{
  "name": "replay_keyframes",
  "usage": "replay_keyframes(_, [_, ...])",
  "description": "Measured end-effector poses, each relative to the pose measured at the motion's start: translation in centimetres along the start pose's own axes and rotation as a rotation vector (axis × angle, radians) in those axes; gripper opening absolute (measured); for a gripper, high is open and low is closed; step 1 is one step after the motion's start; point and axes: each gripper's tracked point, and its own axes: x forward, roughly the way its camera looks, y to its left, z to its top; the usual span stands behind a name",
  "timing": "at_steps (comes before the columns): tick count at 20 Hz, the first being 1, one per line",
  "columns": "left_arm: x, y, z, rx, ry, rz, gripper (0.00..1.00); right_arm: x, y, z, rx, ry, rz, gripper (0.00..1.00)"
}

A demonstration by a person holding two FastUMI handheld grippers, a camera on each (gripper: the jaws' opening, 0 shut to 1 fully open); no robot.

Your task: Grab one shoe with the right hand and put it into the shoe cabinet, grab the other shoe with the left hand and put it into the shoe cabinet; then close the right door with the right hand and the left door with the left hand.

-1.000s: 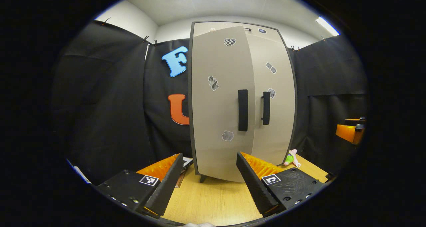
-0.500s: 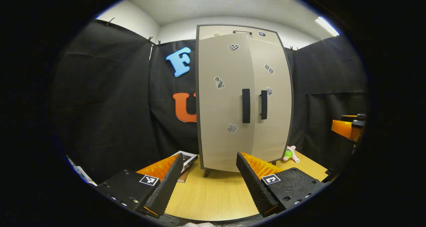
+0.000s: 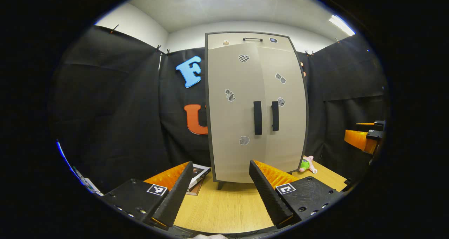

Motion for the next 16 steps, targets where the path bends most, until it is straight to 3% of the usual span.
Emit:
replay_keyframes(6, [-0.6,-0.6,0.7,0.010,-0.014,-0.010,0.96,-0.6,-1.0,0.6,0.014,-0.009,-0.008,0.94])
replay_keyframes(7, [-0.6,-0.6,0.8,0.011,-0.014,-0.011,1.00,-0.8,-1.0,0.7,0.022,-0.011,-0.002,0.94])
replay_keyframes(14, [-1.5,-1.4,1.0,0.013,-0.018,-0.020,1.00,-1.6,-1.1,0.8,0.027,-0.009,0.005,0.94])
replay_keyframes(15, [-1.5,-1.5,1.2,0.011,-0.022,-0.021,0.96,-1.8,-1.4,0.8,0.024,-0.008,0.002,0.94])
replay_keyframes(16, [-1.5,-1.5,1.2,0.010,-0.024,-0.019,1.00,-1.9,-1.6,0.7,0.021,-0.005,-0.001,0.94])
